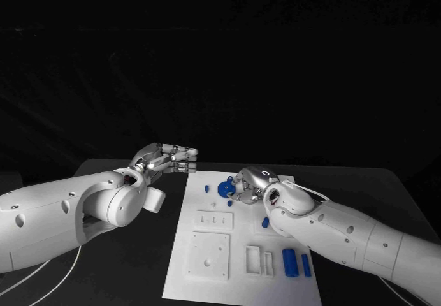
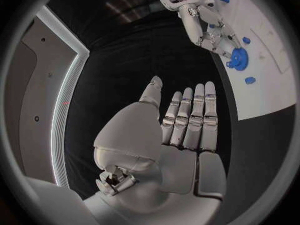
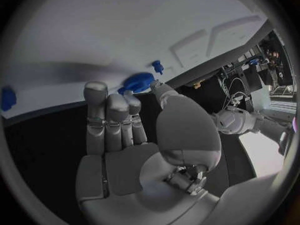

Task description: Assemble the parts on the task board

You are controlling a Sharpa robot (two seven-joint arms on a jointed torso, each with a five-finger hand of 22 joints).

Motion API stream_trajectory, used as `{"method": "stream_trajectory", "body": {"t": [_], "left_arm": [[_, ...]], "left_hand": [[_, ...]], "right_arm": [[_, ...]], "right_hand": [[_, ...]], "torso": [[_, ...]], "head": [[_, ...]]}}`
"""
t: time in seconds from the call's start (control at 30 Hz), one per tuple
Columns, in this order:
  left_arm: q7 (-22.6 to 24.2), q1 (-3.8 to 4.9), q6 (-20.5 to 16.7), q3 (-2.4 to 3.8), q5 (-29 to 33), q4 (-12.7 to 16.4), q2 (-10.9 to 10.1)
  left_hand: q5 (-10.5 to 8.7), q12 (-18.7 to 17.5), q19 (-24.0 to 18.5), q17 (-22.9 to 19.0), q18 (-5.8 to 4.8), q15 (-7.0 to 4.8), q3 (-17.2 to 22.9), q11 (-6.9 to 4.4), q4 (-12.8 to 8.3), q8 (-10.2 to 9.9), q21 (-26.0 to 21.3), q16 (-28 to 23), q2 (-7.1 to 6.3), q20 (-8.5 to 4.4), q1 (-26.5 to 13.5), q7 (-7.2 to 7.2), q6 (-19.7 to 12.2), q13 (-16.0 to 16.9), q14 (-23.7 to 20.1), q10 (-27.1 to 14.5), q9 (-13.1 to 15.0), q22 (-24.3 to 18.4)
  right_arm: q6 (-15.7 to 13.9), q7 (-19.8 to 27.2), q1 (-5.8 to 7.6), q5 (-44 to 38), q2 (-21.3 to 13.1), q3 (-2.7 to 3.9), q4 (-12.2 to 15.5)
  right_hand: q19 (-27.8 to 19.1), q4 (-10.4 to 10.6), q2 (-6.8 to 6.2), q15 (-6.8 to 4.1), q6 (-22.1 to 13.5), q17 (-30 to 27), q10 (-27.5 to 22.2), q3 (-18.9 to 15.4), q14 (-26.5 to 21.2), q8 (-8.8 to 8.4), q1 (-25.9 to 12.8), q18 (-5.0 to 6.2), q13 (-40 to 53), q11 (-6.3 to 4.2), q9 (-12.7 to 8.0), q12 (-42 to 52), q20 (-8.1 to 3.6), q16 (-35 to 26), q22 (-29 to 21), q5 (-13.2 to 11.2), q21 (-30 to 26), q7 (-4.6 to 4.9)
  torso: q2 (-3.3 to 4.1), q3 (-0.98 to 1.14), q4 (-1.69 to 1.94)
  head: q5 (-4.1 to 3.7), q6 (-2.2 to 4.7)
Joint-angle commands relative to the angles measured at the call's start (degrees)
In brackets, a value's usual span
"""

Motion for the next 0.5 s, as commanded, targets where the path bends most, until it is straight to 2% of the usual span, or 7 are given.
{"method": "stream_trajectory", "body": {"t": [0.03, 0.33, 0.5], "left_arm": [[0.43, 0.06, 0.67, 0.04, -0.14, 0.2, -0.08], [0.46, 0.06, 0.64, 0.04, -0.14, 0.3, -0.29], [0.48, 0.06, 0.65, 0.04, -0.14, 0.29, -0.39]], "left_hand": [[0.26, 0.27, 0.05, 0.09, -0.82, 0.07, 0.05, 0.05, 0.17, 0.26, 0.31, 0.22, 0.17, -0.25, -0.04, -0.02, -0.45, 0.03, 0.22, 0.3, 0.1, -0.09], [0.26, 0.27, 0.05, 0.09, -0.82, 0.07, 0.05, 0.05, 0.17, 0.26, 0.31, 0.22, 0.17, -0.25, -0.04, -0.02, -0.45, 0.03, 0.22, 0.3, 0.1, -0.09], [0.26, 0.27, 0.05, 0.09, -0.82, 0.07, 0.05, 0.05, 0.17, 0.26, 0.31, 0.22, 0.17, -0.25, -0.04, -0.02, -0.45, 0.03, 0.22, 0.3, 0.1, -0.09]], "right_arm": [[1.31, -0.52, -0.29, 0.45, -0.4, -0.05, 0.45], [0.34, -0.61, -0.6, 0.8, -1.21, -0.04, 1.59], [-1.83, -0.83, -0.75, 0.87, -1.87, -0.02, 2.29]], "right_hand": [[2.95, -0.05, 0.12, 0.33, 0.49, 0.08, 0.35, 0.35, 0.09, -0.06, -0.46, 0.81, 0.11, 0.06, -0.13, 0.25, 0.29, 0.21, 2.31, 0.29, 0.26, -0.04], [2.94, 0.25, 0.25, 0.32, 0.57, 0.07, 0.37, 0.55, 0.09, -0.06, -0.69, 0.83, 0.1, 0.04, -0.13, 0.23, 0.28, 0.23, 2.28, 0.35, 0.2, -0.07], [2.95, 0.55, 0.25, 0.28, 0.67, 0.03, 0.51, 1.56, 0.1, -0.07, -0.74, 0.86, 0.18, -0.01, -0.14, 0.31, 0.25, 0.24, 2.25, 0.24, 0.3, -0.1]], "torso": [[-0.04, -0.04, -0.01], [0.01, 0.0, 0.04], [-0.01, -0.02, 0.02]], "head": [[0.03, -0.04], [0.0, 0.04], [-0.01, 0.07]]}}
